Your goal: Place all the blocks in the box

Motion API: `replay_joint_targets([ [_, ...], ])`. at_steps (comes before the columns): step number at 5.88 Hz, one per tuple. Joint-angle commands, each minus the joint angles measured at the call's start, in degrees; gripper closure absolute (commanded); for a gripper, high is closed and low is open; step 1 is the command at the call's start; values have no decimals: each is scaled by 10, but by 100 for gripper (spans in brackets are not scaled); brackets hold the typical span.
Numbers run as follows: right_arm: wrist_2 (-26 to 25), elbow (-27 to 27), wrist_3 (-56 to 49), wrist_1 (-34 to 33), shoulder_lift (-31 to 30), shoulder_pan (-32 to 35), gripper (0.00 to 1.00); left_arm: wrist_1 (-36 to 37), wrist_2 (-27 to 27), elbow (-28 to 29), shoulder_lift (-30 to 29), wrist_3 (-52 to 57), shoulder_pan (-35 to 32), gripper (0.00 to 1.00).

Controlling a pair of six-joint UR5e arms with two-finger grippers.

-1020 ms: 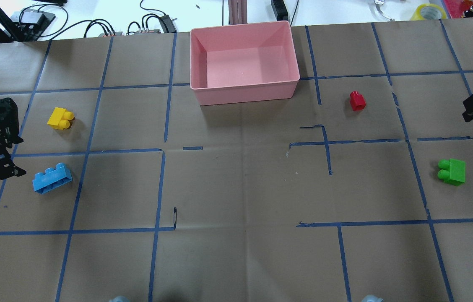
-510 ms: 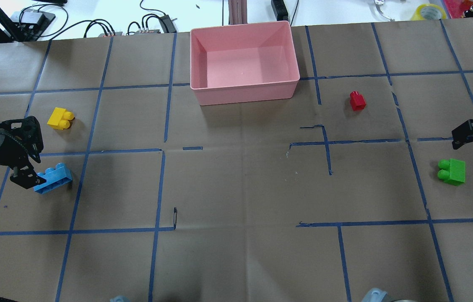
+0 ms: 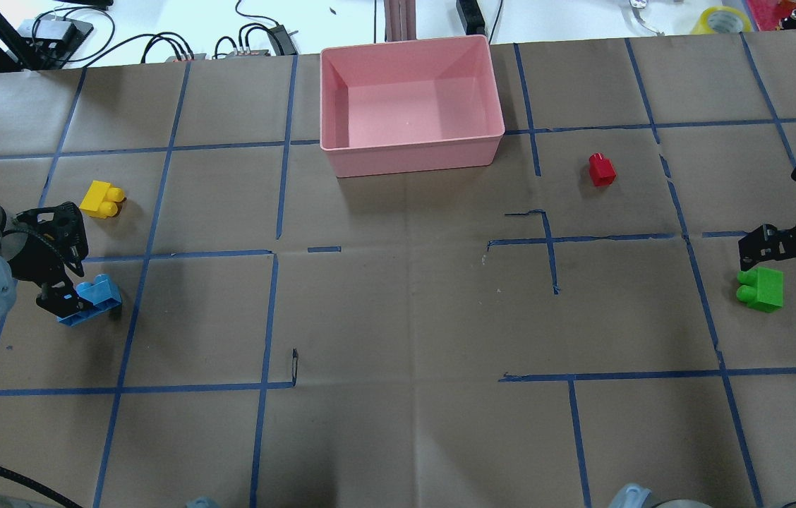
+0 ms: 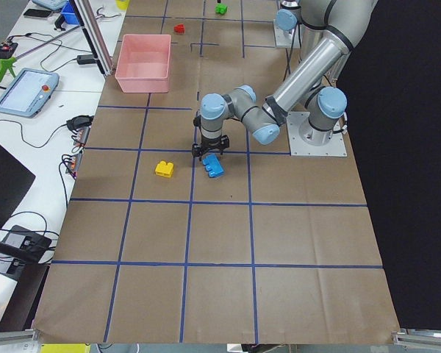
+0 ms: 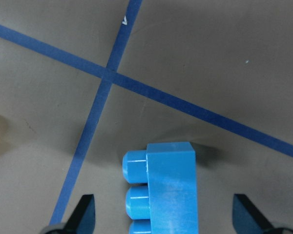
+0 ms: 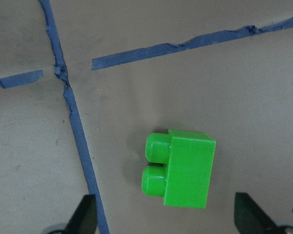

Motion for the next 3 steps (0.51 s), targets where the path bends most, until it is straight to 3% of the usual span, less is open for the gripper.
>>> replay_joint_targets([
  [1, 2, 8, -7, -43, 38, -10, 1, 23, 0, -2, -26, 15, 1, 1],
  [3, 2, 8, -13, -47, 52, -17, 1, 25, 0, -7, -29, 21, 1, 1],
])
